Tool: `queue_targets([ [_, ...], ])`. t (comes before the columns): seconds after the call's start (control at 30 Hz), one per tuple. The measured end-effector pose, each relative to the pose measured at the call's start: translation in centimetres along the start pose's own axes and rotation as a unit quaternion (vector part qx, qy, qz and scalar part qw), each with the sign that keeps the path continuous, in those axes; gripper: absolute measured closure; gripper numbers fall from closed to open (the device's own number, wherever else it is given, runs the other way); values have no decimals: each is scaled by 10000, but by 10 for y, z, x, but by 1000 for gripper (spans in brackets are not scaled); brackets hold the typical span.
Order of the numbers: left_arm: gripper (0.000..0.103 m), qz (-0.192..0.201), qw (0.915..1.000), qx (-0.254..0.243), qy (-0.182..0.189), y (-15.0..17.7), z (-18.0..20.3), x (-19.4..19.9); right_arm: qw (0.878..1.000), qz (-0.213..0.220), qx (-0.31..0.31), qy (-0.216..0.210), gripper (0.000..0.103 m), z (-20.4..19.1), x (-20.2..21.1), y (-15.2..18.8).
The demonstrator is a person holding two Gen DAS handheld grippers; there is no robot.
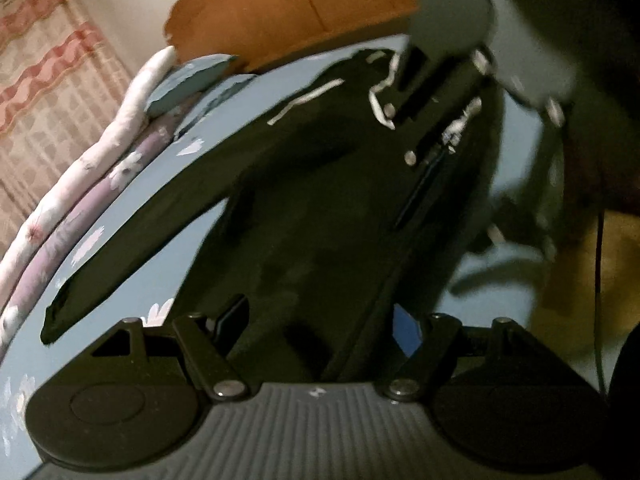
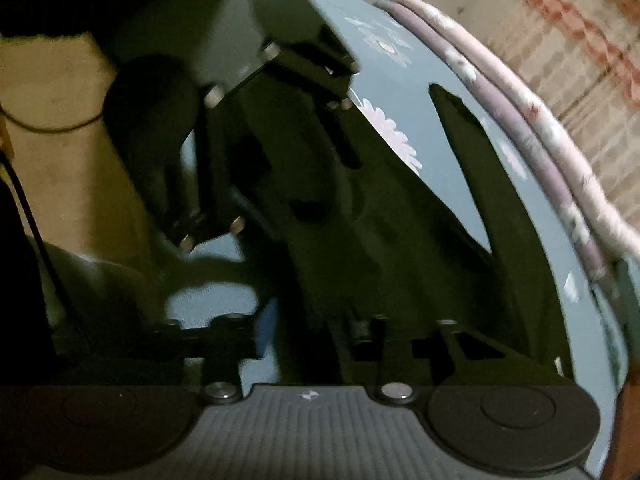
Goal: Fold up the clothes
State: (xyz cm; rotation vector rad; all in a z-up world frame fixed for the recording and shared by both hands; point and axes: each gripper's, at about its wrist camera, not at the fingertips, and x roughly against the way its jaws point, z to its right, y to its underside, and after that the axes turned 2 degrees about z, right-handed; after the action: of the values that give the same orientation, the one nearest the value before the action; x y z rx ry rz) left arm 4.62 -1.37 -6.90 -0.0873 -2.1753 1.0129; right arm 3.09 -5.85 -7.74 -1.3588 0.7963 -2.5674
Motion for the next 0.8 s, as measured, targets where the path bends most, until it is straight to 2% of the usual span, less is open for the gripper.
queue_targets([
  [0.1,27,56,9998,176,14,-1,-8,4,9986,-101,331,399,64,-9,-15,-2],
  [0.13,27,62,9998,182,24,-1,-9,5,9971,-153,463,578,82,-12,-20,-4],
  [0.17,27,49,9999,124,19,0,-8,6,9956,-194,559,733,96,-14,-24,-5],
  [0.2,27,26,10000,31,13,1,-7,6,9952,-192,523,804,99,-12,-25,-7],
  [0.33,28,-109,9981,-585,-132,8,5,2,9951,-108,244,954,99,-2,-20,-12],
  [0.4,38,-243,9936,-1032,-400,13,12,-1,9950,-74,157,988,99,3,-17,-13],
  [0.43,44,-334,9898,-1258,-579,17,15,-3,9949,-56,114,1002,99,5,-15,-14],
  [0.53,45,-695,9734,-1826,-1200,32,13,-7,9950,-27,31,994,99,9,-14,-14],
  [0.67,43,-1206,9549,-2041,-1787,62,-5,-4,9952,6,-81,975,99,11,-12,-12],
  [0.8,43,-1965,9241,-2209,-2420,102,-28,2,9952,30,-159,961,99,16,-14,-12],
])
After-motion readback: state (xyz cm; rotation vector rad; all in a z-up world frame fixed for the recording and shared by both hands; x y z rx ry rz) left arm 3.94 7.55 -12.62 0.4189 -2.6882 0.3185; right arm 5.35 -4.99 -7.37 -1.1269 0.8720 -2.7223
